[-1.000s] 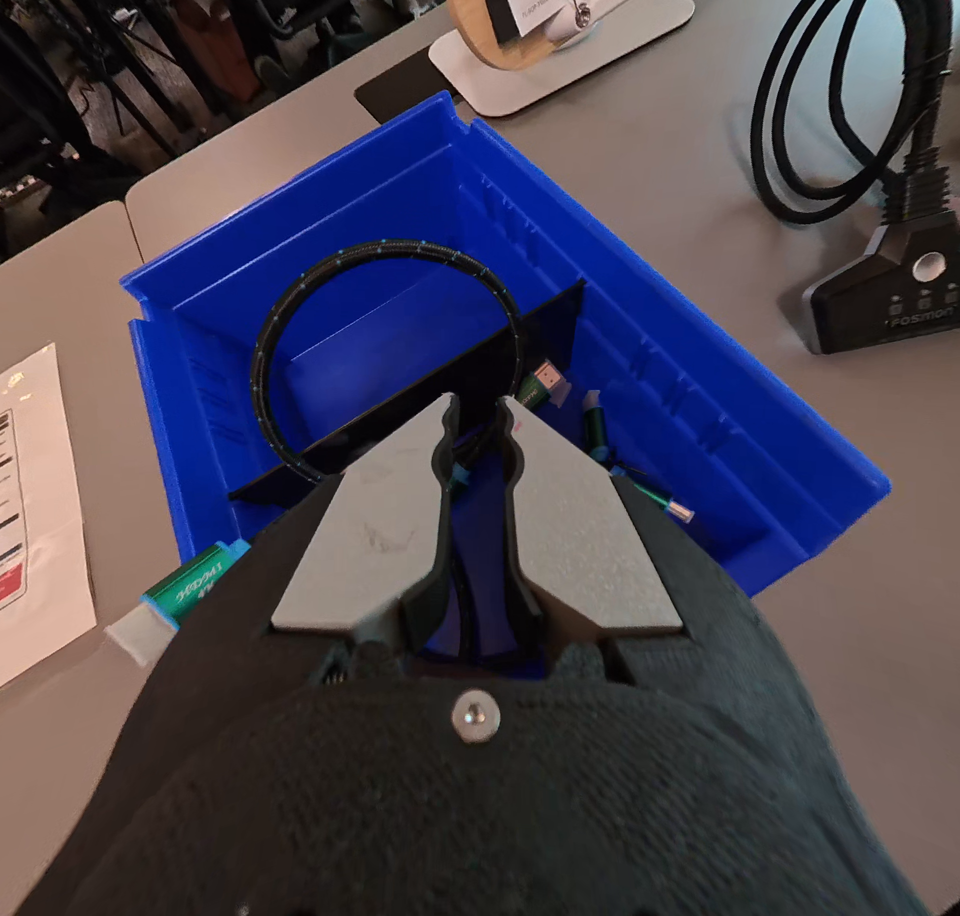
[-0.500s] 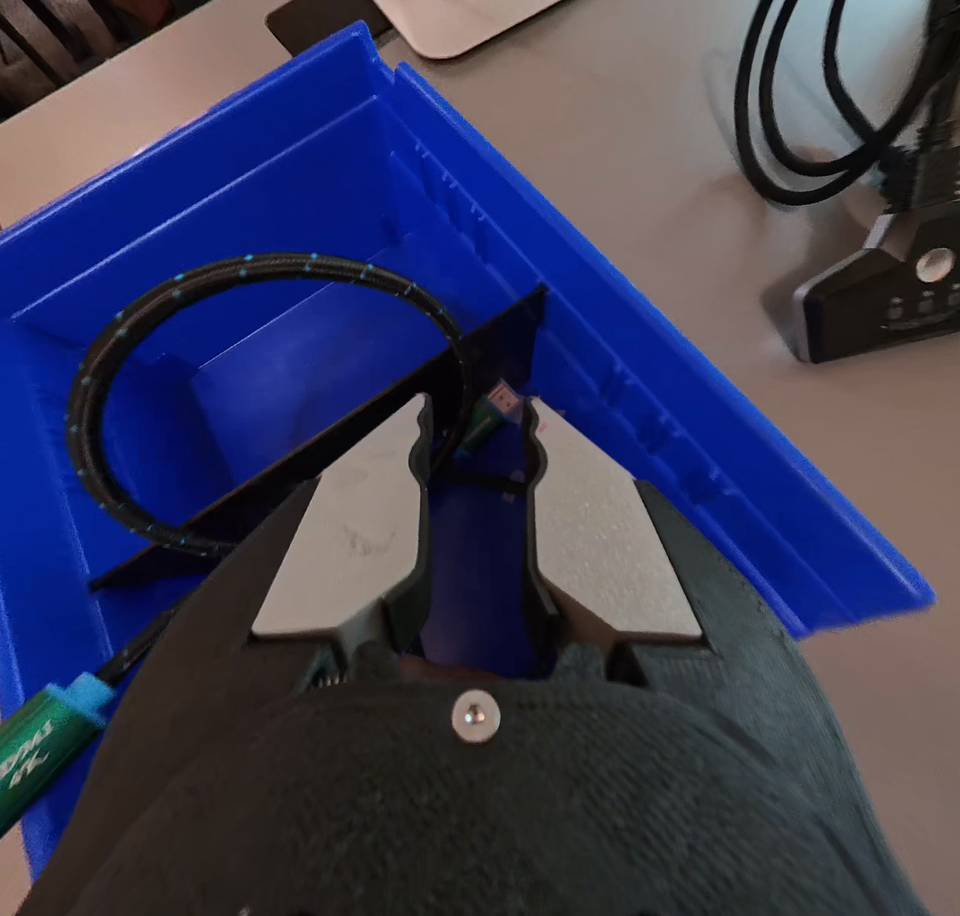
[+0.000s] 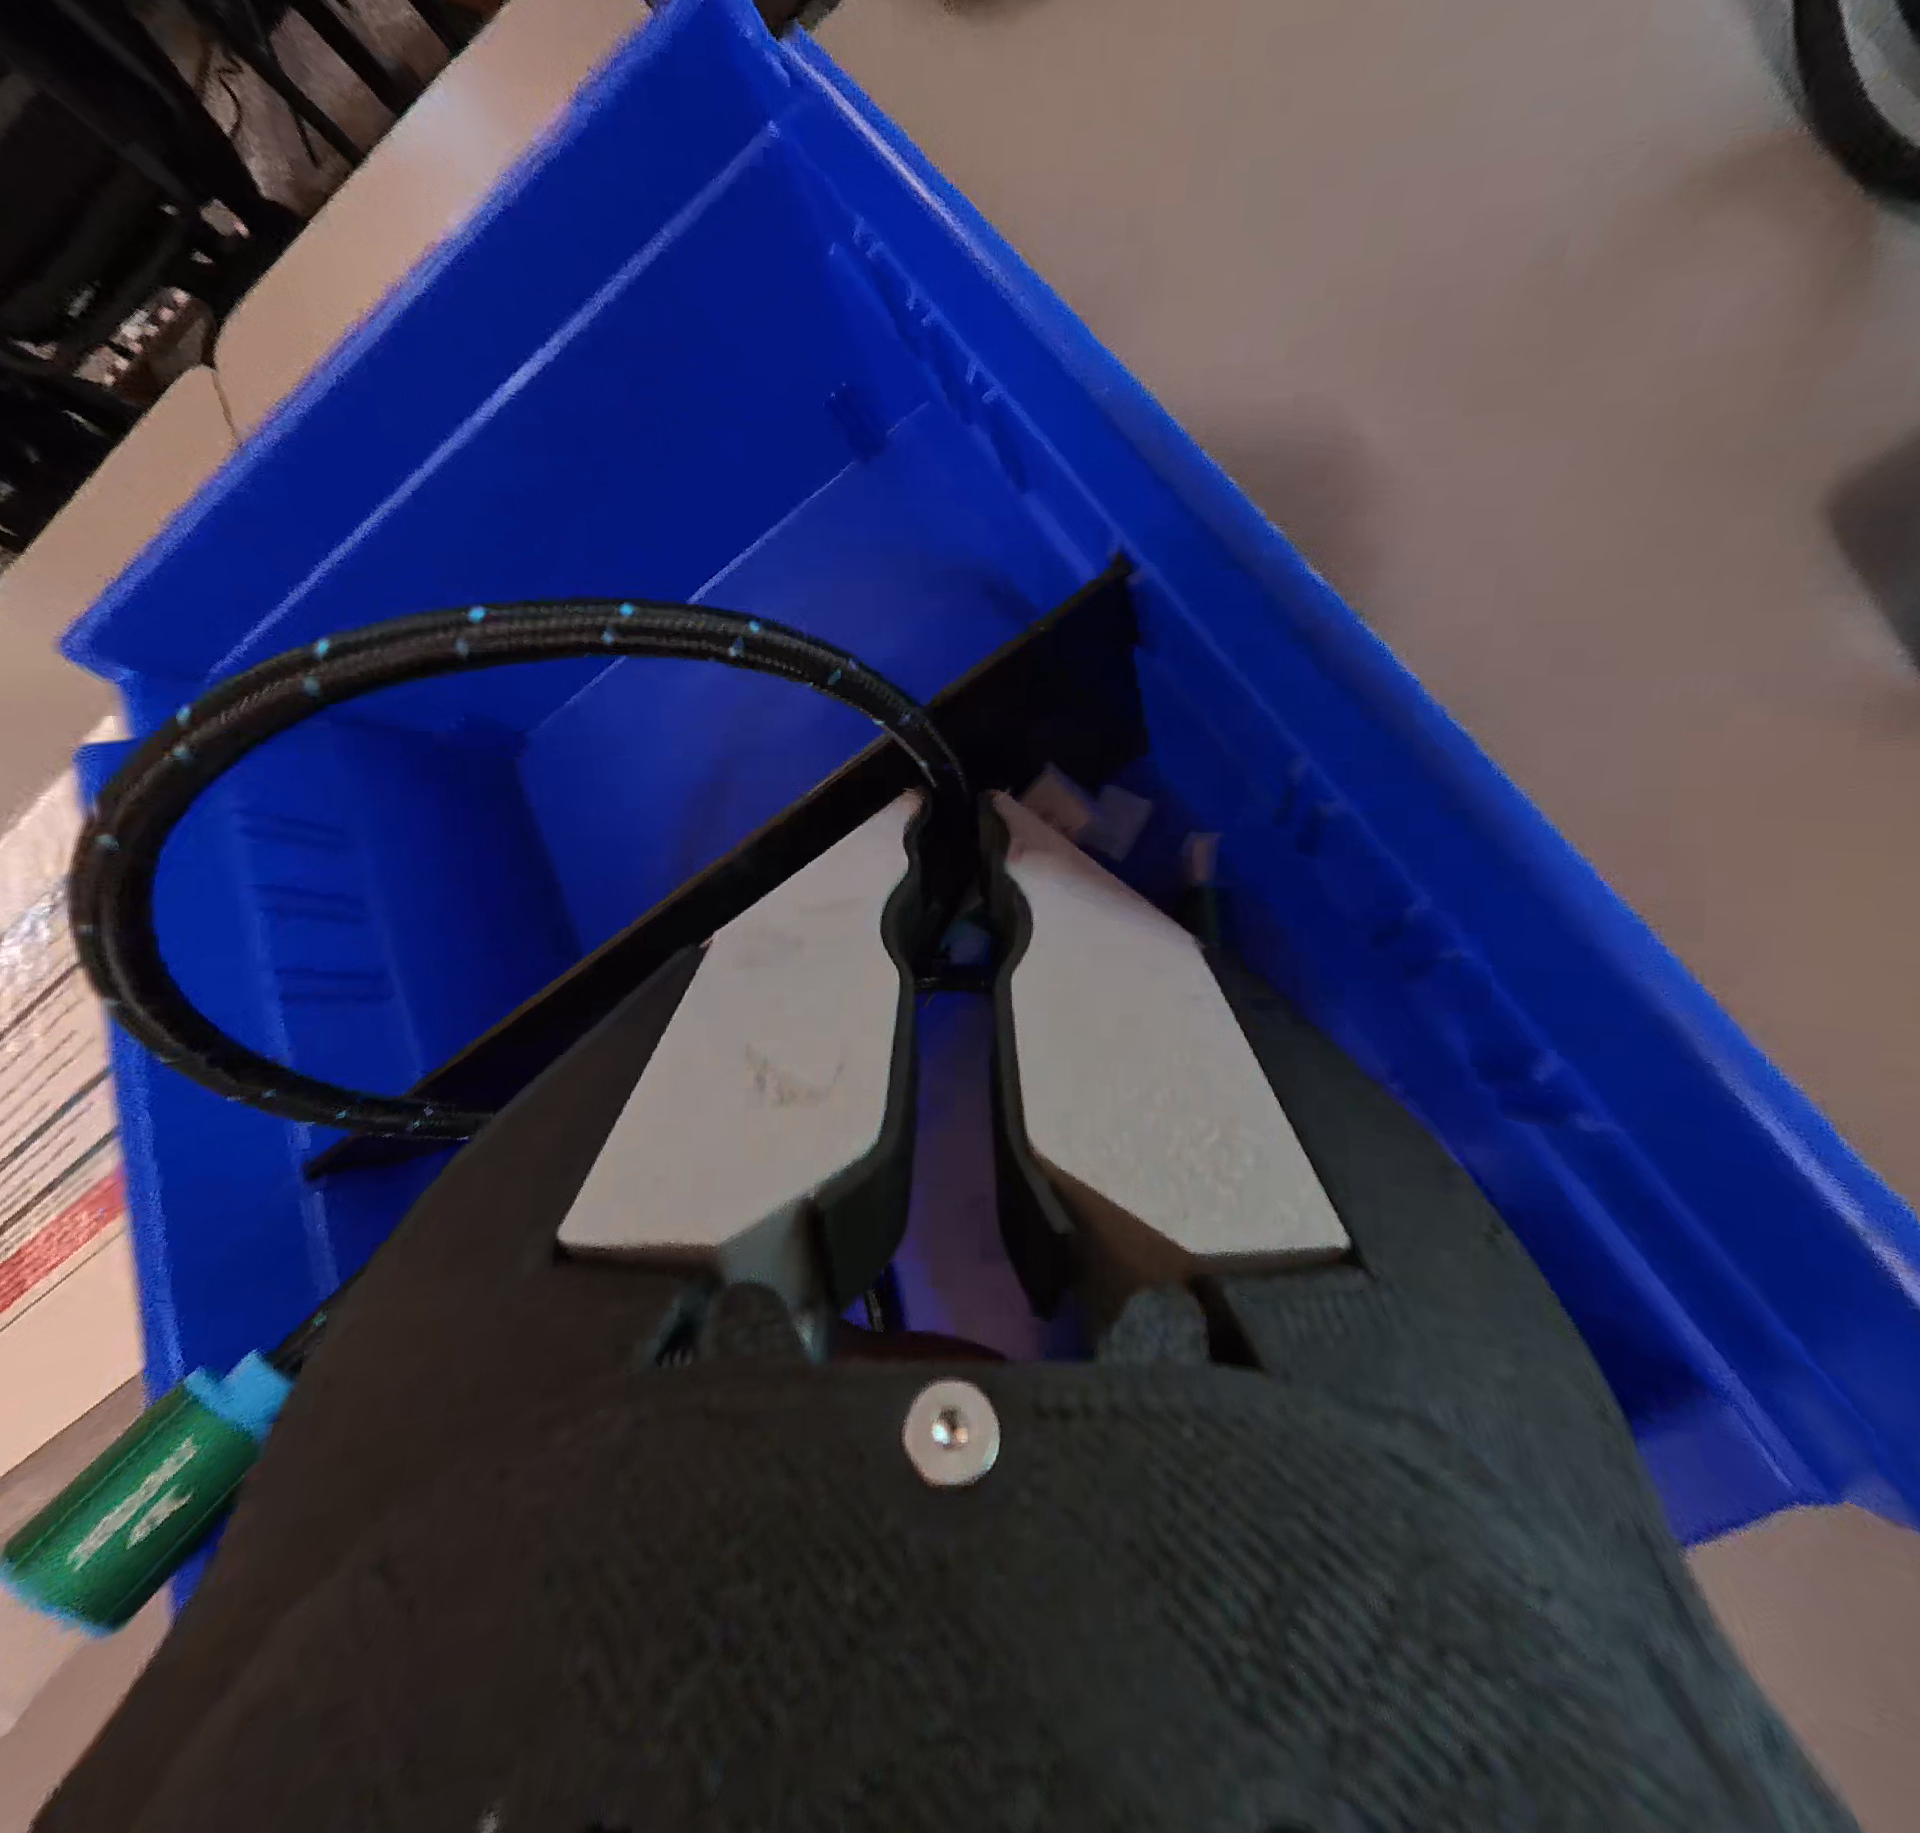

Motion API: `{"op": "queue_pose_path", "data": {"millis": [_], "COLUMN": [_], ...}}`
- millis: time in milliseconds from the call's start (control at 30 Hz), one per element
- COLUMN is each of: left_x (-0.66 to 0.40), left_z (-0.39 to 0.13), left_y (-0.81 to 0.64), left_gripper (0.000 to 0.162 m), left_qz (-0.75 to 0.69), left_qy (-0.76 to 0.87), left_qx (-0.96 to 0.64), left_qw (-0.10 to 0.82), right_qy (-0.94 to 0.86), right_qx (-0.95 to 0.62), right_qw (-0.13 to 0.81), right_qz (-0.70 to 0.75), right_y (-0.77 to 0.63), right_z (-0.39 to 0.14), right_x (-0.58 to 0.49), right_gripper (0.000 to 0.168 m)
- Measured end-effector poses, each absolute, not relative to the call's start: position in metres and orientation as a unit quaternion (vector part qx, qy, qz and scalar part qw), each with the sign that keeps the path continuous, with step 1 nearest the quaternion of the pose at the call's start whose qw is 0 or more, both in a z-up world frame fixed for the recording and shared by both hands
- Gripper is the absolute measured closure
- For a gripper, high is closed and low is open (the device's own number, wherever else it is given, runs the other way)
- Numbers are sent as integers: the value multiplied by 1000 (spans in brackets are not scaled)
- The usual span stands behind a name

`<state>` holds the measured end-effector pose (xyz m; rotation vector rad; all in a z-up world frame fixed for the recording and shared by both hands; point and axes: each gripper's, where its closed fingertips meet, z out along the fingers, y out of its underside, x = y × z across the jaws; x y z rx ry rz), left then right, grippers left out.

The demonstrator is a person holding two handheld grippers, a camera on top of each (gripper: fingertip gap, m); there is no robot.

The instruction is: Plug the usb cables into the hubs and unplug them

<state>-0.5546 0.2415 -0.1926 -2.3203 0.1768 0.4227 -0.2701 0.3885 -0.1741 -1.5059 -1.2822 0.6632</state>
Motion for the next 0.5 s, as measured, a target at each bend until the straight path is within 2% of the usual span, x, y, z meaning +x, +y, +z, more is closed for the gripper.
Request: {"op": "queue_pose_path", "data": {"millis": [100, 300, 500], "left_x": [-554, -545, -476], "left_z": [-159, -56, 14], "left_y": [235, 213, 215], "left_gripper": [157, 157, 157], "left_qz": [154, 151, 94], "left_qy": [44, 18, 75], "left_qx": [-888, -819, -765], "left_qw": [432, 554, 632], "right_qy": [-528, -516, -509], "right_qx": [-625, -632, -623], "right_qw": [504, 510, 509], "right_qz": [276, 274, 306], "right_y": [389, 395, 390], "right_z": [-174, -171, -163], "right_x": [-269, -266, -266], "right_gripper": [107, 107, 105]}}
